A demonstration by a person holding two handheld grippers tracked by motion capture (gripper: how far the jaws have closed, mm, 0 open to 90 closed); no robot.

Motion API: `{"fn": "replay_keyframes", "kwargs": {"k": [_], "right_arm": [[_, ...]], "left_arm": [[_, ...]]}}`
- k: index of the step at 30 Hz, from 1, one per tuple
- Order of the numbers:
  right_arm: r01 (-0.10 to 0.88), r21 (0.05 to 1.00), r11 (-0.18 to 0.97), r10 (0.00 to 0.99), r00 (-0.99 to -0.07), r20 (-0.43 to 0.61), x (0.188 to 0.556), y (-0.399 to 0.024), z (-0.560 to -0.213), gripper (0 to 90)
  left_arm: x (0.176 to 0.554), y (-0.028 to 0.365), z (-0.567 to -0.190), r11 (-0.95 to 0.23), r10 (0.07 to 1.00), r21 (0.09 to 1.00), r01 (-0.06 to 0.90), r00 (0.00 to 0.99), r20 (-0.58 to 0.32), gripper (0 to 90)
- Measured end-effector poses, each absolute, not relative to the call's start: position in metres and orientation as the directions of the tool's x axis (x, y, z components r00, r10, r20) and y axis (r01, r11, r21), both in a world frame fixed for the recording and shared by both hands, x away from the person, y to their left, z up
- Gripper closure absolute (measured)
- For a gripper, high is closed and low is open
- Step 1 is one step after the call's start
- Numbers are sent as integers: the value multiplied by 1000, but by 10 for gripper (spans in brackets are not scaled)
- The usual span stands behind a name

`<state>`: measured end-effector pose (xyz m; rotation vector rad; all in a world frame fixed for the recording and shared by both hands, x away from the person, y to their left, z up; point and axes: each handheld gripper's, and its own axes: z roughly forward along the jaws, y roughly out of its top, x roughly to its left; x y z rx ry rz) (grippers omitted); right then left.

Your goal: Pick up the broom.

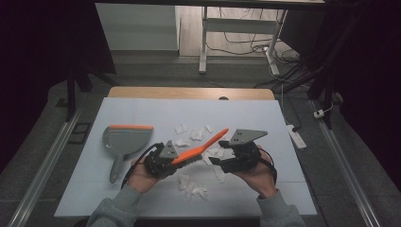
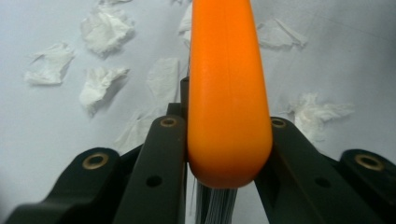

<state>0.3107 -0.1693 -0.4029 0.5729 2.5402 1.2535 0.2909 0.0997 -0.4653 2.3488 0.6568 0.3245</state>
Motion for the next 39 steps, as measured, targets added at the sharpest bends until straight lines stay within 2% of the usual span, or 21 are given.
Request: {"fn": "replay_keyframes", "kwargs": {"k": [7, 14, 20, 23, 26, 31, 35, 37, 39], "right_arm": [[170, 746, 644, 393, -910, -132, 308, -155, -405, 325], [167, 663, 730, 351, -924, -153, 309, -142, -419, 316], [152, 588, 794, 303, -939, -165, 311, -133, -431, 342], [154, 572, 806, 295, -942, -162, 312, -131, -437, 389], [142, 563, 814, 275, -948, -159, 312, -131, -440, 485], [121, 561, 819, 238, -961, -141, 312, -134, -442, 549], [69, 520, 851, 186, -967, -176, 309, -133, -446, 601], [54, 511, 858, 170, -968, -184, 308, -133, -446, 627], [55, 513, 857, 167, -970, -176, 307, -134, -446, 659]], "left_arm": [[284, 84, -463, -722, 481, 616, 313, 868, 122, 782], [277, 73, -461, -766, 425, 589, 258, 890, 162, 782], [274, 67, -459, -786, 390, 575, 225, 903, 179, 782], [273, 65, -459, -790, 377, 576, 213, 909, 180, 781], [273, 65, -458, -788, 372, 580, 209, 911, 177, 781], [274, 66, -458, -778, 354, 595, 201, 923, 151, 781], [276, 66, -460, -787, 334, 589, 182, 929, 159, 772], [276, 69, -460, -771, 345, 613, 172, 922, 176, 751], [278, 74, -459, -733, 374, 654, 186, 913, 160, 693]]}}
